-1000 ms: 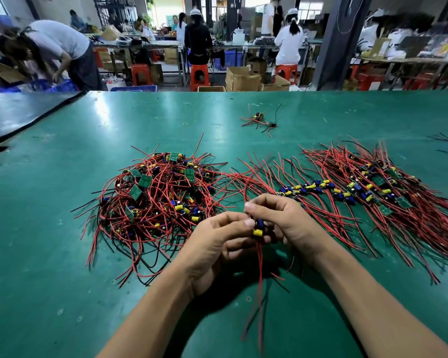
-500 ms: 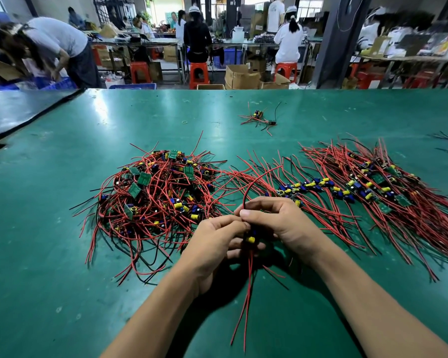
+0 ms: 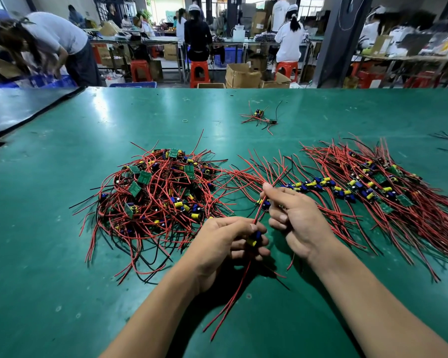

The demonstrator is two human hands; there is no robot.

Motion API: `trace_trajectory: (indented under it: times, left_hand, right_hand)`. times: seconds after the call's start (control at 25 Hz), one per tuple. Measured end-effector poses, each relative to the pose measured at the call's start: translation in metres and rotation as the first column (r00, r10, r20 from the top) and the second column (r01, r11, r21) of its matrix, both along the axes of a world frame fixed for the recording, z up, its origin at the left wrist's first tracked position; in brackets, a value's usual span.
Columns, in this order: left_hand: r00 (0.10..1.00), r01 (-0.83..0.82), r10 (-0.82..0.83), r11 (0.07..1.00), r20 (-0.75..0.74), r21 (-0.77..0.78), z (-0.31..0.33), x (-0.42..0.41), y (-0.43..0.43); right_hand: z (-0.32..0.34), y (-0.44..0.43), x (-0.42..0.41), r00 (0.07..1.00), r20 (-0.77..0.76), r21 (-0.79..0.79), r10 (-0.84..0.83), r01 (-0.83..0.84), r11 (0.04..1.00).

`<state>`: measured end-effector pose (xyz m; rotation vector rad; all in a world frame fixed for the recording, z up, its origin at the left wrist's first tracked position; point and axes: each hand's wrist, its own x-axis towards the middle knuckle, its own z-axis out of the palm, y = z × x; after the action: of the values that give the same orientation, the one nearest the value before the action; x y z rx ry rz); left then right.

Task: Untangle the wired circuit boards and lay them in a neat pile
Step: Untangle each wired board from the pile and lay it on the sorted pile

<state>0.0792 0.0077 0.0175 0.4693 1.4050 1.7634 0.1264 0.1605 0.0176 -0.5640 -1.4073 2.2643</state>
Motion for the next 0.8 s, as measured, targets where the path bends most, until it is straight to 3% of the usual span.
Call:
trace_trajectory:
  times: [0.4, 0.6, 0.8]
  left_hand:
    - [0.998, 0.059, -0.06, 0.998, -0.033, -0.035, 0.001, 0.002, -0.002]
    - [0.993, 0.115, -0.116, 0.992, -0.027, -0.042, 0.003, 0.005, -0.002]
    - [0.993, 0.116, -0.117, 0.992, -0.03, -0.044, 0.003, 0.005, -0.002]
  right_hand:
    - [0.009, 0.006, 0.001, 0.999, -0.024, -0.183, -0.044, 0.039, 0.982]
    - [0.016, 0.007, 0.004, 0.999, -0.017, -0.347, 0.041, -0.045, 0.937]
    - [0.017, 0.012, 0.002, 0.999, -0.03, -0.421, -0.042, 0.025, 0.907]
